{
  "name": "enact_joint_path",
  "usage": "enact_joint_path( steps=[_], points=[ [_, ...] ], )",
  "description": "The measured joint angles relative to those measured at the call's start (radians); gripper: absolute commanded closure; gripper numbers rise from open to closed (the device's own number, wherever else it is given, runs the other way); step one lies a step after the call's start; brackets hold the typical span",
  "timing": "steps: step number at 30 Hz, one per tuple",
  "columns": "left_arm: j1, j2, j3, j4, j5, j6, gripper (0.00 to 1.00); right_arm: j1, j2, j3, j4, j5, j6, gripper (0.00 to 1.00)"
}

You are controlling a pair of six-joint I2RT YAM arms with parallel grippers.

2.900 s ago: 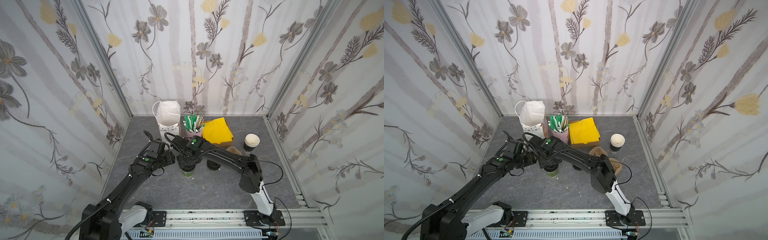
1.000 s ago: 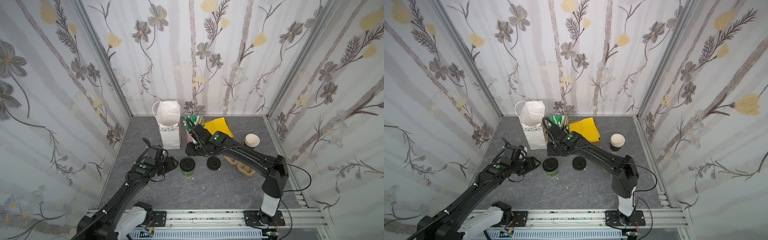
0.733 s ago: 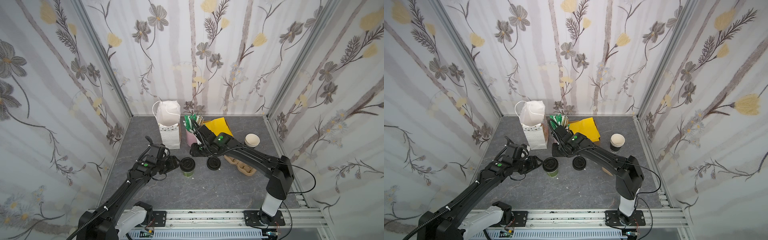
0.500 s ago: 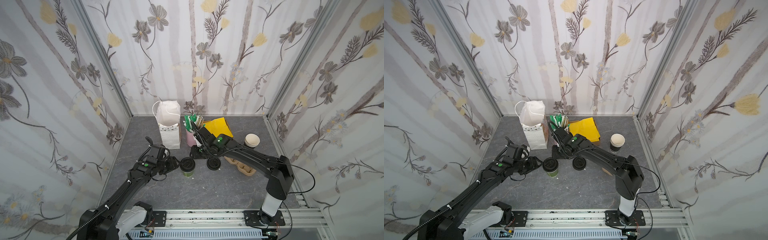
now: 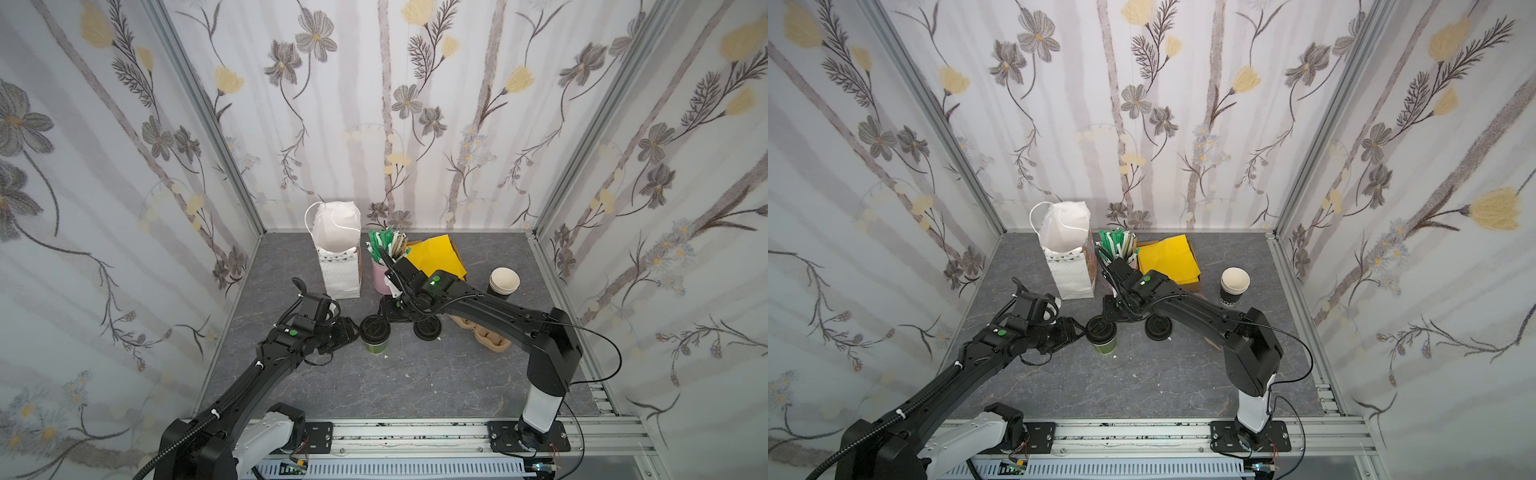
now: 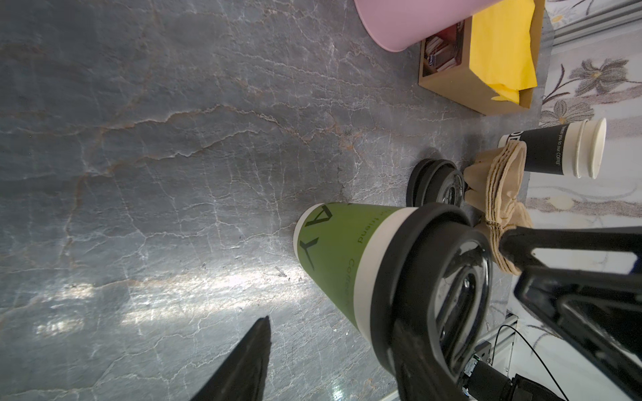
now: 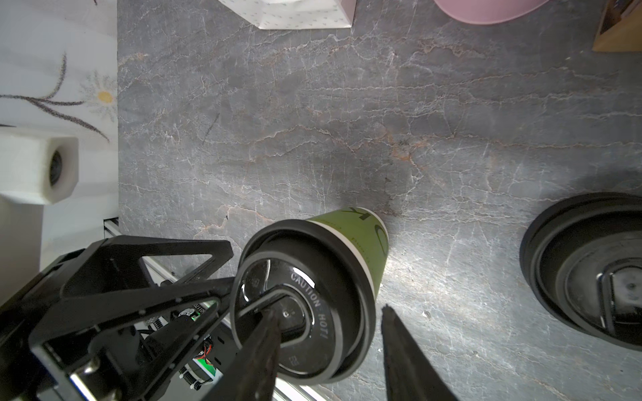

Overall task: Pack a coffee takeout order
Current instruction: Close the lid on the coffee cup.

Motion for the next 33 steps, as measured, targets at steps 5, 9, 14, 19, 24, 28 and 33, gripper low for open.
enact_joint_path(
  steps=[5,9,14,19,24,28,33],
  points=[
    [0.0,0.013,-0.01,0.002,0.009,0.001,0.41,0.005,0.021,0.0,0.014,-0.021,0.0,0.53],
    [0.0,0.022,-0.016,0.015,0.015,0.003,0.41,0.006,0.027,-0.005,0.014,-0.024,0.0,0.54],
    [0.0,0.028,-0.019,0.023,0.018,0.007,0.4,0.005,0.027,-0.014,0.015,-0.024,0.0,0.54],
    [0.0,0.027,-0.018,0.022,0.018,0.011,0.4,0.005,0.027,-0.012,0.017,-0.032,0.0,0.49],
    [0.0,0.027,-0.016,0.019,0.014,0.015,0.4,0.005,0.027,0.016,0.021,-0.032,0.004,0.45],
    [0.0,0.029,-0.01,0.014,0.013,0.026,0.4,0.003,0.023,0.022,0.022,-0.032,0.012,0.44],
    [0.0,0.035,-0.003,0.014,0.014,0.026,0.39,-0.006,-0.008,0.01,0.024,-0.031,0.019,0.44]
  ],
)
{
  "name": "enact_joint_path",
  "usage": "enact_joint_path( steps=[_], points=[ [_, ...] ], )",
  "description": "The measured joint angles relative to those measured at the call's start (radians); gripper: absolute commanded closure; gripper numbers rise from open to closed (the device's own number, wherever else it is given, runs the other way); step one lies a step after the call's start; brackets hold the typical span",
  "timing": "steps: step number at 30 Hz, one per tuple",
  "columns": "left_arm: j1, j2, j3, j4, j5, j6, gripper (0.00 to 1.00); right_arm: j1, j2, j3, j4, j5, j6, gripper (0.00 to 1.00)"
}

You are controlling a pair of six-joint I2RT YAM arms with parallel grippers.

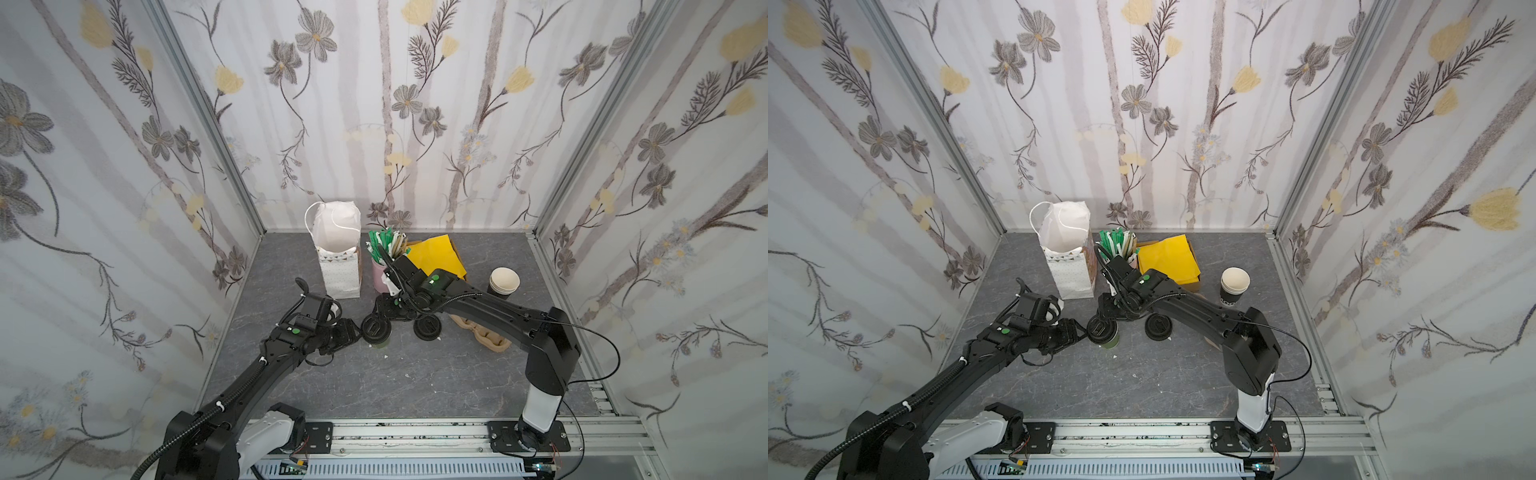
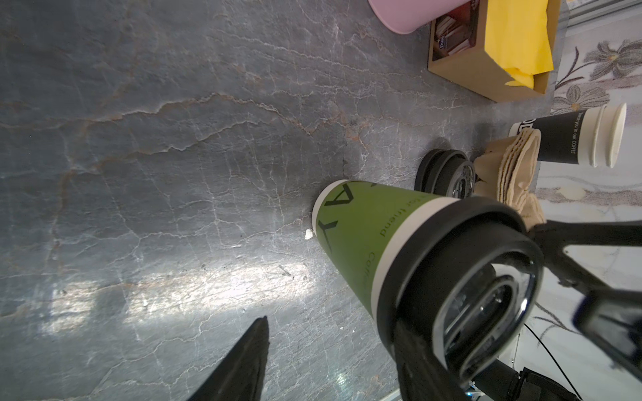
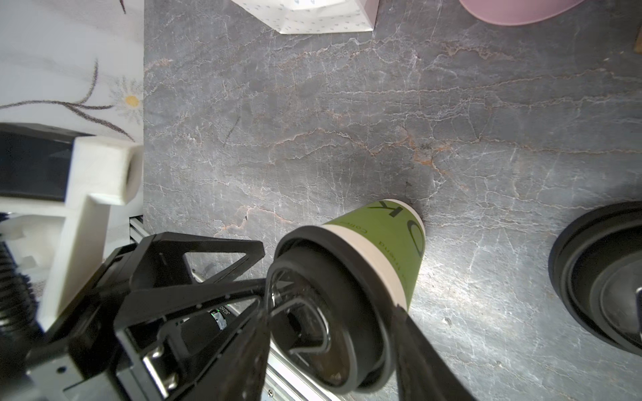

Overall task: Pack a coffee takeout order
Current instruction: Close the lid on the coffee cup.

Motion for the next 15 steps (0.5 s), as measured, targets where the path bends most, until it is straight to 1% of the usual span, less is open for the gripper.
enact_joint_path(
  steps=[4,10,15],
  points=[
    [0.0,0.008,0.011,0.0,0.0,0.004,0.39,-0.006,-0.008,-0.021,0.001,0.011,0.0,0.43],
    [0.0,0.023,0.028,0.0,-0.006,0.008,0.39,-0.012,-0.01,-0.033,0.002,0.032,0.005,0.48],
    [0.0,0.016,0.041,0.0,-0.011,0.008,0.39,-0.019,-0.032,-0.035,0.003,0.036,0.008,0.55]
  ],
)
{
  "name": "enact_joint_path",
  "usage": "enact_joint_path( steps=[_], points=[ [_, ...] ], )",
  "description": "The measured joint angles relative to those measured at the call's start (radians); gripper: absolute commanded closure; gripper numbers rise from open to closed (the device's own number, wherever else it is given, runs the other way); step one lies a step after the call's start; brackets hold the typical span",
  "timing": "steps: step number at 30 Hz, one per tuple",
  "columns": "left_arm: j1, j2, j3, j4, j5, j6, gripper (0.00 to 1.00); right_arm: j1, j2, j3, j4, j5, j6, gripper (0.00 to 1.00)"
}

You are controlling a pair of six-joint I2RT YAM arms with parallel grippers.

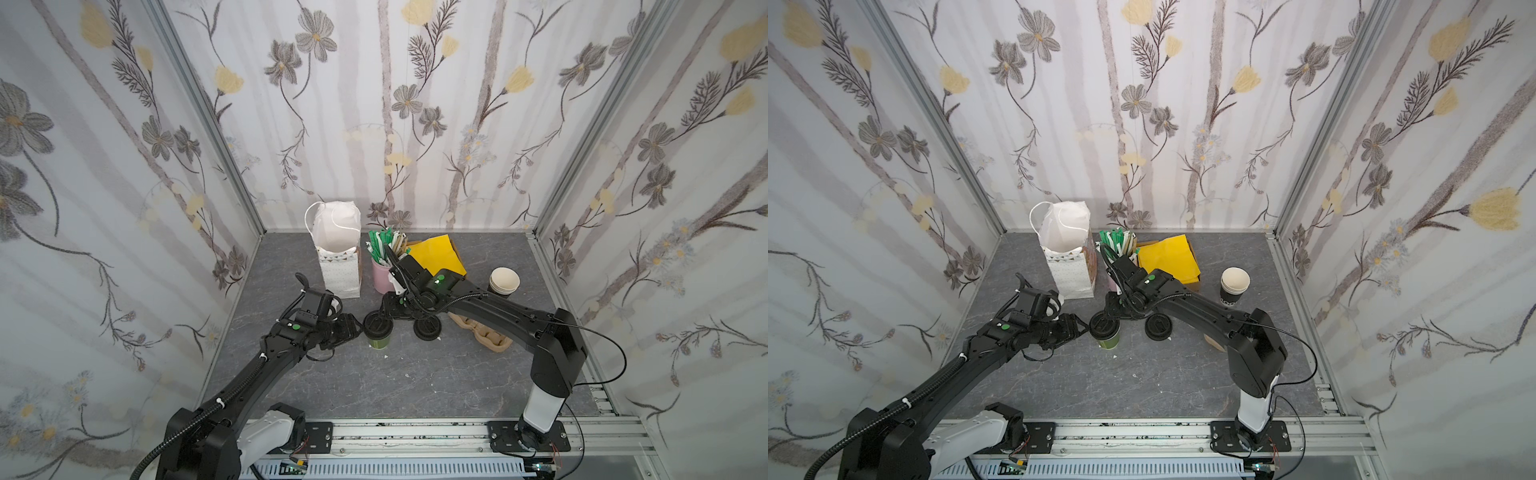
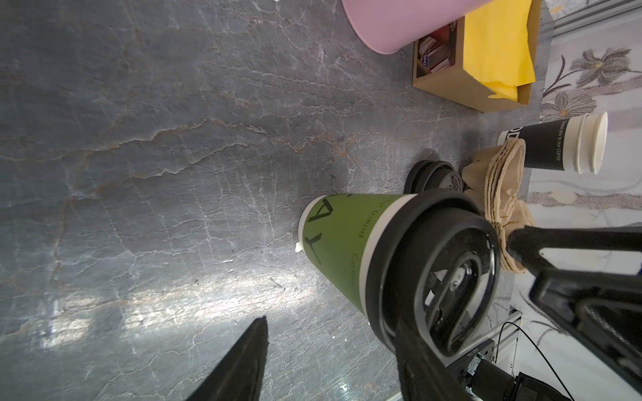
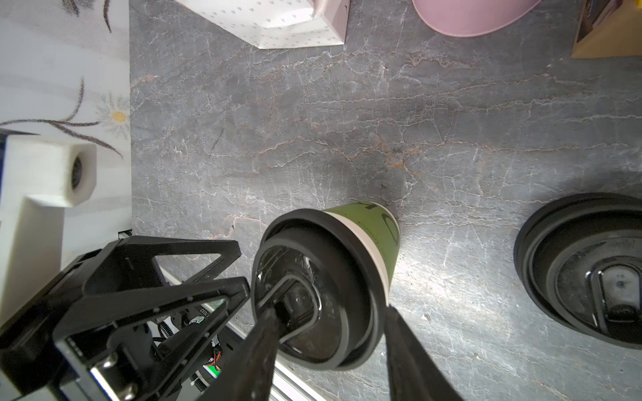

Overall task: Pack a coffee takeout order
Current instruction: Close the lid on the coffee cup.

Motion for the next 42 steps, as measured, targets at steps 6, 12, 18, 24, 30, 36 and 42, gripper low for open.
enact_joint_path(
  steps=[6,12,18,24,30,36,42],
  points=[
    [0.0,0.013,0.003,0.0,-0.005,0.0,0.38,-0.019,-0.022,-0.037,0.003,0.025,0.0,0.66],
    [0.0,0.02,0.004,0.0,-0.007,0.0,0.38,-0.027,-0.009,-0.05,0.01,0.024,-0.01,0.66],
    [0.0,0.026,0.006,0.0,-0.007,-0.001,0.38,-0.028,0.01,-0.054,0.024,0.014,-0.015,0.67],
    [0.0,0.036,0.01,0.0,-0.007,-0.001,0.38,-0.03,0.012,-0.069,0.052,-0.007,-0.016,0.7],
    [0.0,0.042,0.011,0.0,-0.014,-0.001,0.38,-0.03,0.012,-0.081,0.076,-0.026,-0.016,0.69],
    [0.0,0.01,0.011,0.0,-0.029,-0.006,0.38,-0.031,0.0,-0.074,0.073,-0.02,-0.016,0.64],
    [0.0,0.017,0.015,0.0,-0.031,-0.008,0.38,-0.033,-0.027,-0.069,0.074,-0.002,-0.008,0.65]
  ],
)
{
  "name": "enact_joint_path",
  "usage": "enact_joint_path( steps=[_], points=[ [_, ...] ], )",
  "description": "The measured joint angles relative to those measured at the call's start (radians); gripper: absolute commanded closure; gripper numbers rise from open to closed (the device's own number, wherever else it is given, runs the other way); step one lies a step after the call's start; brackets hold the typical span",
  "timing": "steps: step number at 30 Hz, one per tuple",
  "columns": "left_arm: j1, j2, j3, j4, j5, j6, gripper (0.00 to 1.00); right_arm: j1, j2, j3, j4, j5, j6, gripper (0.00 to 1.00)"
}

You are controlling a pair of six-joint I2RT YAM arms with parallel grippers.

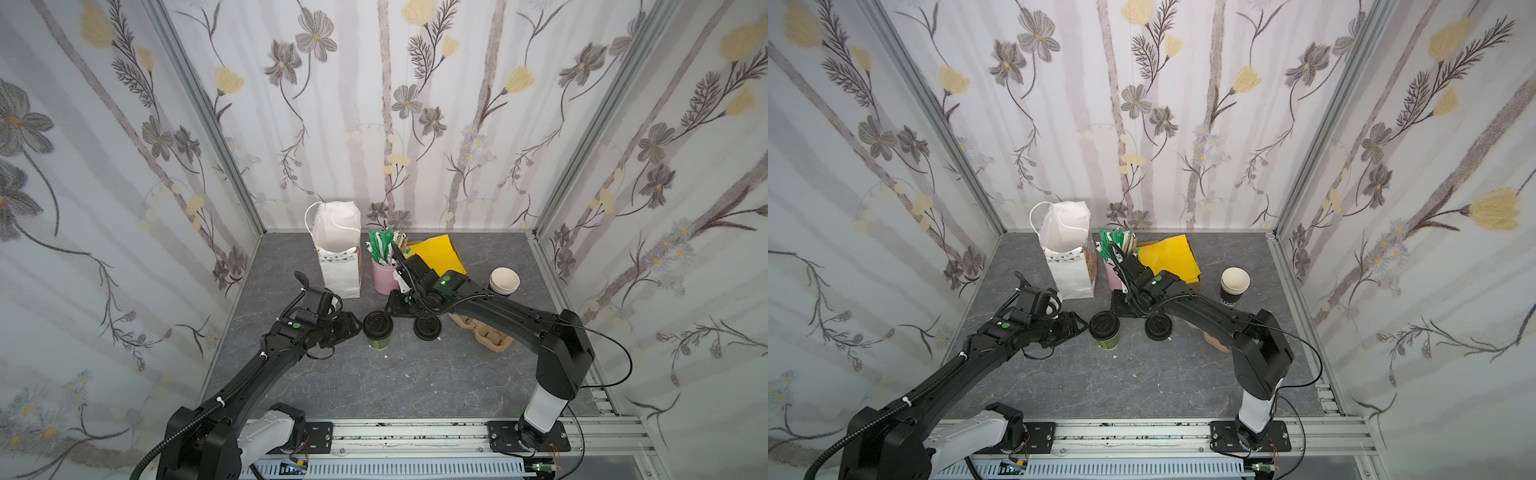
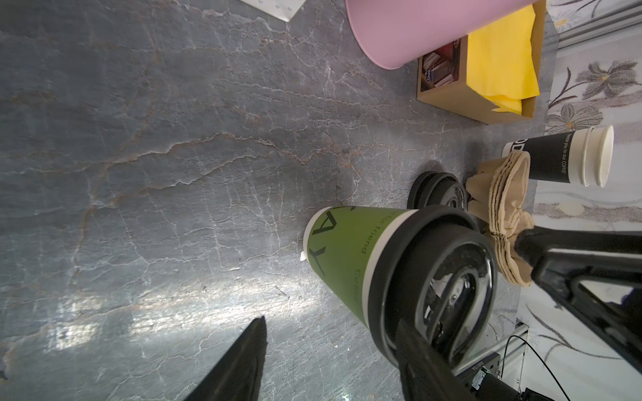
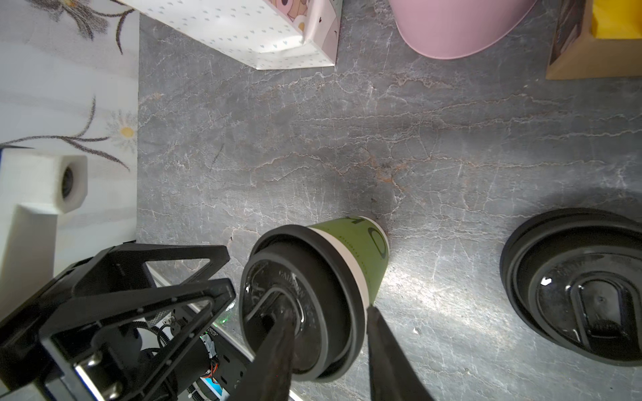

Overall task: Pack a coffee takeout order
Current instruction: Close the lid on the coffee cup.

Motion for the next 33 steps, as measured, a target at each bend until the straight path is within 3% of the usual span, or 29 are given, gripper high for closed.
enact_joint_path(
  steps=[19,33],
  points=[
    [0.0,0.045,0.005,0.0,0.003,0.005,0.37,-0.003,0.028,-0.048,0.003,-0.009,0.0,0.75],
    [0.001,0.058,0.002,0.009,-0.001,0.008,0.37,-0.003,0.04,-0.085,0.054,-0.05,-0.001,0.75]
  ],
)
